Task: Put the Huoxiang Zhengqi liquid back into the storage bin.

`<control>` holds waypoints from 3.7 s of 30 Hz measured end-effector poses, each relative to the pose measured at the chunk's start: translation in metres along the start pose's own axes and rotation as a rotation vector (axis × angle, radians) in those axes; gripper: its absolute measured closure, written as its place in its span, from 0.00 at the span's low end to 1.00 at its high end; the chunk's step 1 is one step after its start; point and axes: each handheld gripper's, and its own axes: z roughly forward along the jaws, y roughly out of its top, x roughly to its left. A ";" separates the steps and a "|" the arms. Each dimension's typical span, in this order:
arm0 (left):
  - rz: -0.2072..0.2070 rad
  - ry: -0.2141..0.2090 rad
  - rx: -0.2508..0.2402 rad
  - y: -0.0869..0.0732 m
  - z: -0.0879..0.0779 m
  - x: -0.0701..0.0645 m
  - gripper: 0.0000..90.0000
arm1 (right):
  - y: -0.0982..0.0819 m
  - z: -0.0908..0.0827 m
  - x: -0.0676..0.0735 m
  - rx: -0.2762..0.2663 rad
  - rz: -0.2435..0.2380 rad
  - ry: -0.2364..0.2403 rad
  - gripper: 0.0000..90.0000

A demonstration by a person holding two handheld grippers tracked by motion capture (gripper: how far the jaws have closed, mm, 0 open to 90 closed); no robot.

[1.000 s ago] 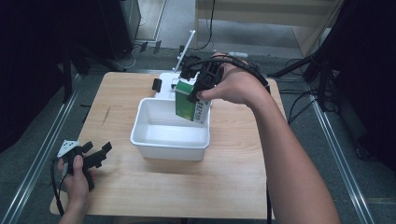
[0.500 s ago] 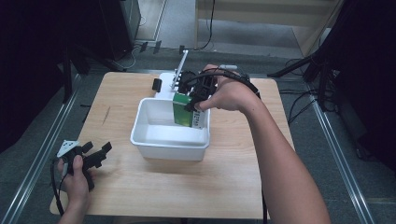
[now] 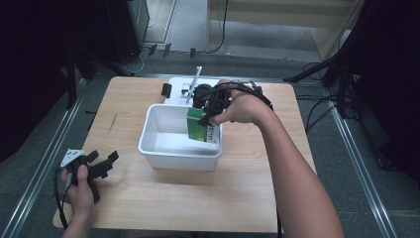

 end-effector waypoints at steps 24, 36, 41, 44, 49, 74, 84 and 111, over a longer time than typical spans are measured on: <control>0.000 -0.001 -0.003 0.000 0.000 0.000 0.17 | -0.012 0.042 0.000 0.015 0.001 0.056 0.71; 0.000 -0.001 -0.003 0.000 0.000 0.000 0.17 | -0.017 0.053 -0.002 0.019 0.012 0.050 0.71; 0.002 -0.001 -0.002 0.000 0.000 0.000 0.17 | -0.019 0.059 -0.002 0.027 0.034 0.053 0.70; 0.002 0.000 -0.001 0.000 0.000 0.000 0.17 | -0.019 0.060 -0.001 0.018 0.035 0.059 0.70; 0.000 0.000 -0.002 0.000 0.000 0.000 0.17 | -0.020 0.059 -0.001 0.009 0.035 0.064 0.62; -0.001 -0.001 -0.001 0.000 0.000 0.000 0.17 | -0.012 0.028 -0.006 -0.091 0.285 0.021 0.03; -0.002 -0.001 0.002 0.000 0.000 0.000 0.17 | -0.022 0.008 -0.013 -0.115 0.386 -0.015 0.01; 0.004 0.002 0.004 0.000 0.000 0.000 0.17 | -0.147 -0.023 0.001 -0.387 0.642 -0.349 0.00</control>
